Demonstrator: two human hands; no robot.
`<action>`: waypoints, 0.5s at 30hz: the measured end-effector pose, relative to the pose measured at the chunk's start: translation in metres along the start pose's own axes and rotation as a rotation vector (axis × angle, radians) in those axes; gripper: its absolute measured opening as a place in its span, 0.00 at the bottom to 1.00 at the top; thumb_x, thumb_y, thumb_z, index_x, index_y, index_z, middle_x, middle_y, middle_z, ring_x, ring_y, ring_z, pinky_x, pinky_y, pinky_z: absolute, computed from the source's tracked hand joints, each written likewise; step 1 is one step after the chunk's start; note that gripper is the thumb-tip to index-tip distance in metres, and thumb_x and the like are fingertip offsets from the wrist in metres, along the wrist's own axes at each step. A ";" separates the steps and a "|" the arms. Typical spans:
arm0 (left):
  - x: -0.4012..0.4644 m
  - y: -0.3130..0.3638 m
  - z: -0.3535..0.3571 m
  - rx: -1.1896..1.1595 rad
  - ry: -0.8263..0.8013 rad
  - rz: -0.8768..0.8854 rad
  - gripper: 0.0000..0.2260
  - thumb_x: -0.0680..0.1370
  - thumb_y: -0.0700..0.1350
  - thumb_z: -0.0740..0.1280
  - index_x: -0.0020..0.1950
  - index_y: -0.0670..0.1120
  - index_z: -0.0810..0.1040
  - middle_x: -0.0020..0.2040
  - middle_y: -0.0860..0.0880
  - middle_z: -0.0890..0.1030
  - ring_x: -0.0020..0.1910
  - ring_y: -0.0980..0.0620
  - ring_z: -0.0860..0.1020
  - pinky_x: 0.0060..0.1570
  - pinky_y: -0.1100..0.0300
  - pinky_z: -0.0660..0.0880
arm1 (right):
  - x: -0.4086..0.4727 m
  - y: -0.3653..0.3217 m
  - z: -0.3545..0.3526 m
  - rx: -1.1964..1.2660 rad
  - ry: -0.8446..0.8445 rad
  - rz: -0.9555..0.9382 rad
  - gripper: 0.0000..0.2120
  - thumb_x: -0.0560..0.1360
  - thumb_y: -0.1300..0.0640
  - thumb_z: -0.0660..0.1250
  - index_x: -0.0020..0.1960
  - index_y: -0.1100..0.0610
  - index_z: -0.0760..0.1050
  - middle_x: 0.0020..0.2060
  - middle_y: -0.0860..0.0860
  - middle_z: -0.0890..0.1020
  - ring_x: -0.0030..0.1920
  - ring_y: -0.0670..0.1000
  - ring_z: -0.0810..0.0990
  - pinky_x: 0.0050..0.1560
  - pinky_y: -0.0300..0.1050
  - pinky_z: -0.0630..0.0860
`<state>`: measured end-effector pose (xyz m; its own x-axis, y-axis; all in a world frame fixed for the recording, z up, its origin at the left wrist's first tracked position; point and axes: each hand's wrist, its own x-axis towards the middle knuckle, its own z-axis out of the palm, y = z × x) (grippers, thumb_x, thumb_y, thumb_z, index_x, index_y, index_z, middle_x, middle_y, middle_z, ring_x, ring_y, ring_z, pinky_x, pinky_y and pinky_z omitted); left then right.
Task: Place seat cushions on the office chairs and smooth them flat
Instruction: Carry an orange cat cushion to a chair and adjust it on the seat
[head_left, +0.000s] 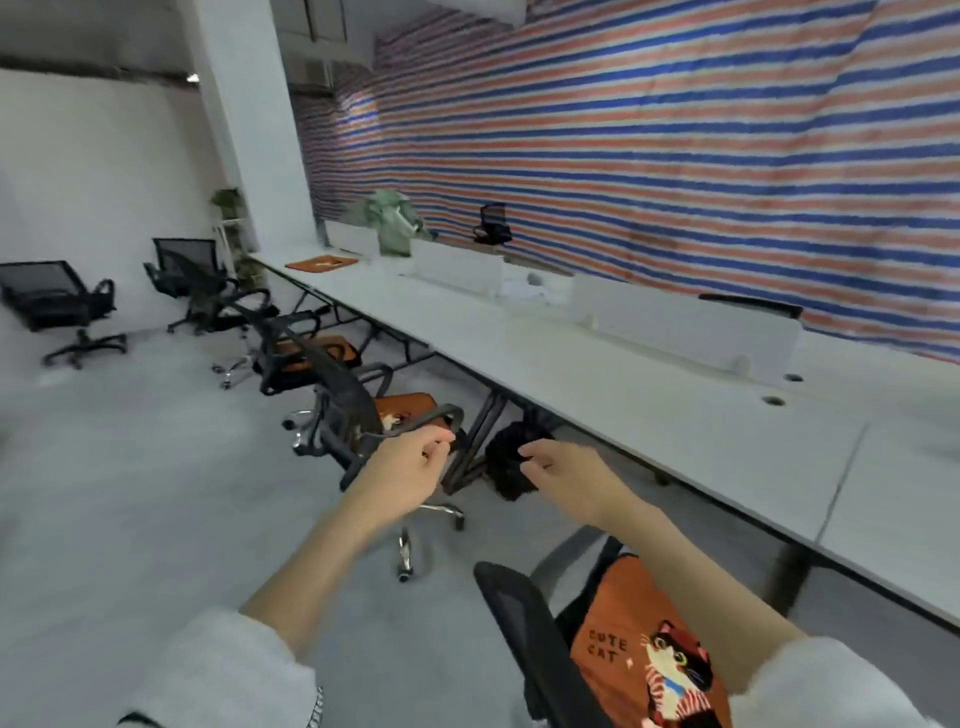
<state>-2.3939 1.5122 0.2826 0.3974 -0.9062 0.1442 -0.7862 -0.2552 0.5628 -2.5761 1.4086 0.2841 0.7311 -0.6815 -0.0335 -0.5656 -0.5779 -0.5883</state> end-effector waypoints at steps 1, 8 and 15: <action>0.001 -0.026 -0.014 -0.011 0.041 -0.032 0.13 0.81 0.46 0.57 0.63 0.49 0.76 0.57 0.50 0.81 0.54 0.50 0.79 0.56 0.58 0.74 | 0.016 -0.017 0.011 -0.009 -0.002 -0.018 0.19 0.82 0.52 0.56 0.71 0.54 0.67 0.64 0.51 0.77 0.62 0.51 0.76 0.60 0.42 0.72; 0.035 -0.162 -0.075 -0.088 0.167 -0.168 0.12 0.81 0.44 0.59 0.62 0.47 0.77 0.55 0.48 0.81 0.53 0.50 0.79 0.50 0.63 0.70 | 0.156 -0.103 0.073 -0.054 0.002 -0.160 0.16 0.81 0.54 0.57 0.67 0.55 0.72 0.62 0.53 0.79 0.63 0.53 0.76 0.63 0.44 0.69; 0.149 -0.287 -0.141 -0.073 0.186 -0.262 0.14 0.82 0.46 0.56 0.66 0.48 0.73 0.61 0.47 0.78 0.59 0.50 0.76 0.53 0.65 0.68 | 0.348 -0.170 0.128 -0.028 -0.041 -0.232 0.16 0.81 0.52 0.57 0.66 0.54 0.73 0.59 0.51 0.81 0.57 0.51 0.79 0.55 0.40 0.72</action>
<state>-2.0428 1.4984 0.2577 0.6666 -0.7340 0.1297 -0.6128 -0.4407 0.6560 -2.1768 1.3273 0.2690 0.8572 -0.5106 0.0664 -0.3909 -0.7293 -0.5616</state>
